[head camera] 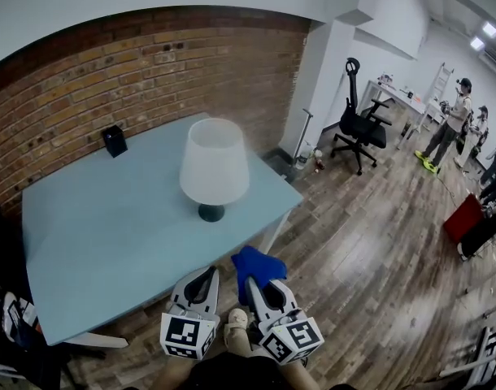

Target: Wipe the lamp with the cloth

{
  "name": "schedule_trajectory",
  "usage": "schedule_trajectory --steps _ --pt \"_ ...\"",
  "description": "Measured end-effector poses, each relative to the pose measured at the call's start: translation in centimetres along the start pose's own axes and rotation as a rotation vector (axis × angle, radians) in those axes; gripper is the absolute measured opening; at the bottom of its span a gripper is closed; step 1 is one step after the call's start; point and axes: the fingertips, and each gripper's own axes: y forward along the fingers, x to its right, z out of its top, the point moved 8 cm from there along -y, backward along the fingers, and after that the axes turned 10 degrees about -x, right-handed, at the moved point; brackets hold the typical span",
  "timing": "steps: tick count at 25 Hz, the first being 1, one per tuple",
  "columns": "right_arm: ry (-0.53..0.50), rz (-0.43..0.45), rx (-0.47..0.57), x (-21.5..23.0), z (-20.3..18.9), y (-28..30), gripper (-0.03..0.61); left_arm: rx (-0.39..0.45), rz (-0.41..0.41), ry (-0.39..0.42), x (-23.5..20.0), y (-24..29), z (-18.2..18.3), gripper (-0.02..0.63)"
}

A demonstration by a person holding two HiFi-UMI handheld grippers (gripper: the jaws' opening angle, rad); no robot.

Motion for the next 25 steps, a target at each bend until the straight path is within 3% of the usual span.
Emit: schedule_trajectory --steps 9,17,22,25 --pt "-0.076 0.065 0.082 6.0 5.4 10.1 0.058 0.059 0.085 0.000 -7.0 8.0 4.2 0.009" --pt "-0.120 0.316 0.201 9.9 13.4 15.5 0.058 0.105 0.141 0.034 -11.8 13.1 8.3 0.009" --pt "-0.131 0.388 0.270 11.9 18.5 18.1 0.059 0.115 0.186 0.045 -14.2 14.3 9.9 0.009" --pt "-0.209 0.416 0.237 12.8 18.4 20.4 0.059 0.095 0.264 0.055 -16.1 14.9 9.7 0.008"
